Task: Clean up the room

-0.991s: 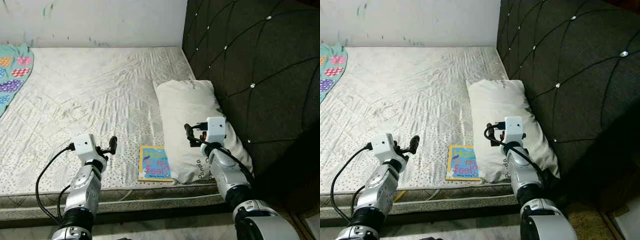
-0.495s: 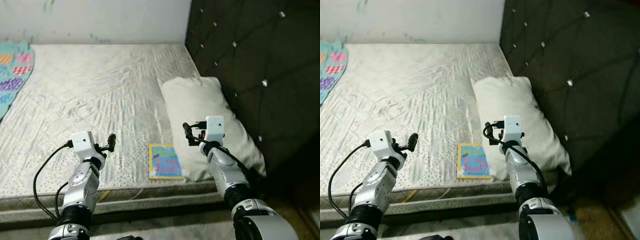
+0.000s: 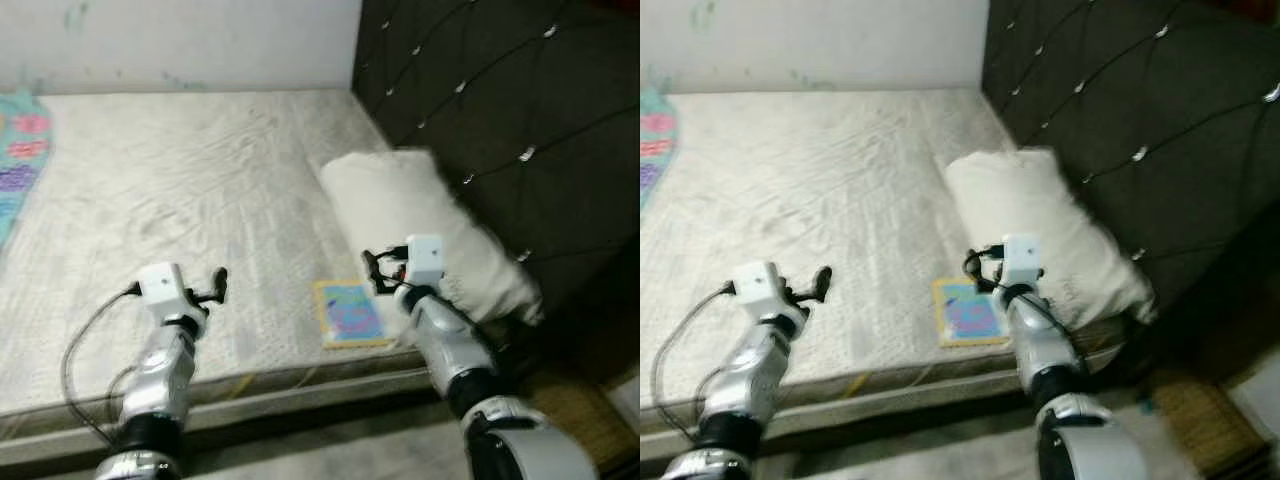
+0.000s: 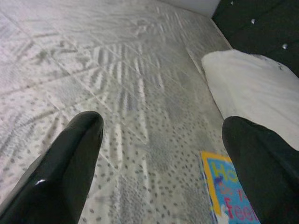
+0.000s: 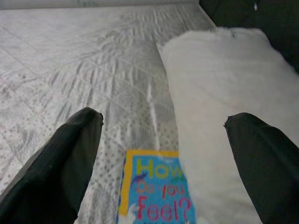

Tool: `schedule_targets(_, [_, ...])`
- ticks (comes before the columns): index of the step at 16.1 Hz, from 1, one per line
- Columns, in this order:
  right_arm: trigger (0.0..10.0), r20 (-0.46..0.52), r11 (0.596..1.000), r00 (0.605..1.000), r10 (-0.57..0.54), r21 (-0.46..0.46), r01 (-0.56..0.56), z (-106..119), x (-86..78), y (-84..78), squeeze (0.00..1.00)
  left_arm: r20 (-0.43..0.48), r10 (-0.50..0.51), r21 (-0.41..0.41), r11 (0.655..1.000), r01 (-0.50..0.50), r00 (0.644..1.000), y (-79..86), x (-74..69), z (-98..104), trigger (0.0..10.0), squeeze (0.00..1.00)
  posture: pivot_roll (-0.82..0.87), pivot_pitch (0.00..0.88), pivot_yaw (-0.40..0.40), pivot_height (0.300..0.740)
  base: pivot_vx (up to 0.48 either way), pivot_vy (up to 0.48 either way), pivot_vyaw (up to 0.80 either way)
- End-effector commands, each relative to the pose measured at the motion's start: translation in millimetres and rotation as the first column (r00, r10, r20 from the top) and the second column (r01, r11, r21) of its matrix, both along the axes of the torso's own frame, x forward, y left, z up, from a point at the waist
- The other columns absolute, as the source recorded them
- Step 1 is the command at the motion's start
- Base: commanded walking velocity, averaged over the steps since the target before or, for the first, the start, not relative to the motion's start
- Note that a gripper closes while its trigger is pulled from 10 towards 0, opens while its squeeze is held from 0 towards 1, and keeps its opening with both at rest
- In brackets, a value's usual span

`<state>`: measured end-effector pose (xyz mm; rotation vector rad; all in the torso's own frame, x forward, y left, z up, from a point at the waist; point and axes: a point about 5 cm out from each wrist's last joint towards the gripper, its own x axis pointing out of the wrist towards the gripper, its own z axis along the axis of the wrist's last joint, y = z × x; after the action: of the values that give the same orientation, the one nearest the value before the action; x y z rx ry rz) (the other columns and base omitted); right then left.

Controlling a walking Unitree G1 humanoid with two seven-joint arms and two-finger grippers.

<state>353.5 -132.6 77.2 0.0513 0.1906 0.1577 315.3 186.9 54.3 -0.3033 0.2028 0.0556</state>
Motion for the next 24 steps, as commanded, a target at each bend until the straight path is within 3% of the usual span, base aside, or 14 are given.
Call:
schedule_targets(1, [10.0,-0.007,1.0,1.0,-0.028,-0.001,0.028,0.0,0.5,-11.0,0.0,0.014,-0.026,-0.003,1.0,0.026,1.0,-8.7,1.5,2.0,10.0,0.0,-0.02,0.041,-0.028,0.74,0.0,0.0,0.0])
schedule_targets(7, [10.0,-0.007,1.0,1.0,-0.028,-0.005,0.028,1.8,2.2,-11.0,0.0,0.031,-0.02,-0.026,0.999,0.021,0.999,-8.7,2.8,5.4,10.0,0.0,-0.02,0.052,-0.037,0.74,0.142,0.139,0.0])
schedule_targets(24, [10.0,0.0,1.0,1.0,-0.015,-0.026,0.015,3.2,3.5,-11.2,0.0,0.01,-0.004,-0.03,1.0,0.004,1.0,-9.4,5.0,2.5,10.0,0.0,-0.03,0.018,-0.035,0.74,0.0,0.462,0.0])
